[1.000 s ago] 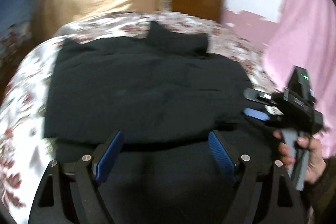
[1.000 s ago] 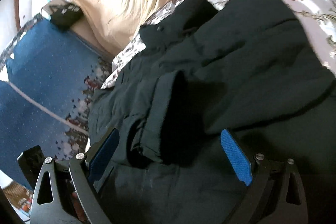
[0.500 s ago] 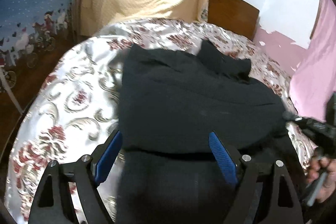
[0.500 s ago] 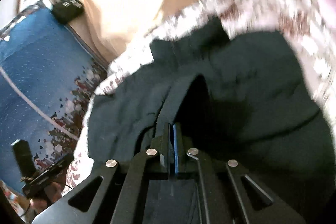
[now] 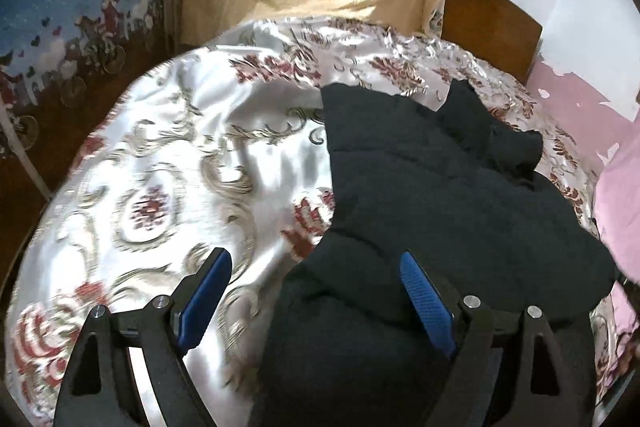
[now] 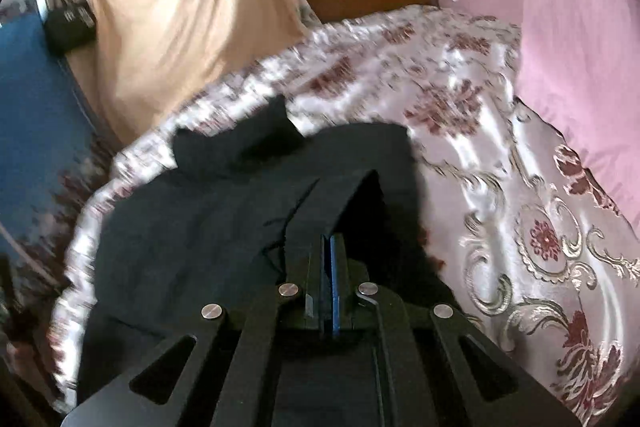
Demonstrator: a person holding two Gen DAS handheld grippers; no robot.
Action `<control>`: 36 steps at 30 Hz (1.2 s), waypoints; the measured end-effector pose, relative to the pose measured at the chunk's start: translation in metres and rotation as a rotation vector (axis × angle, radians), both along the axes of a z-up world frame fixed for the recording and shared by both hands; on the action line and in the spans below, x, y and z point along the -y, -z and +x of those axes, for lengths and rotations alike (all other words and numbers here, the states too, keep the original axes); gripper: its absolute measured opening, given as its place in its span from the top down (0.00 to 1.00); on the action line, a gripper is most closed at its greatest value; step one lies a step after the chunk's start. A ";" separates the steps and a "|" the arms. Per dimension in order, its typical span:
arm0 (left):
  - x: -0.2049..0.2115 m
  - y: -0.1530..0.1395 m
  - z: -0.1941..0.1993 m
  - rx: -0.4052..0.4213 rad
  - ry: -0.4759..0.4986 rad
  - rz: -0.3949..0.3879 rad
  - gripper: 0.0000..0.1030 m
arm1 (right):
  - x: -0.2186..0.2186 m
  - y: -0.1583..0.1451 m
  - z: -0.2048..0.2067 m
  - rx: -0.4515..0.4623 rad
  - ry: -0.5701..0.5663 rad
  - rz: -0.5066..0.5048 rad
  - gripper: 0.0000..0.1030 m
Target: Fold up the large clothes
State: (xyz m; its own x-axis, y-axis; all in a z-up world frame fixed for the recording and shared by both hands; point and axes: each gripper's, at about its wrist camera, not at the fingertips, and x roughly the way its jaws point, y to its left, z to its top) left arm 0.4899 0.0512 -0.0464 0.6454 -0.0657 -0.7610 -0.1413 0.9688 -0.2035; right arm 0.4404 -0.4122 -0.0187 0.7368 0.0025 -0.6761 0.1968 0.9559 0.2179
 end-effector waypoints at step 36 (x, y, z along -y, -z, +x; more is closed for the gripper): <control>0.024 0.054 0.034 -0.020 0.030 0.085 0.00 | -0.074 0.072 0.059 -0.133 -0.152 -0.358 0.53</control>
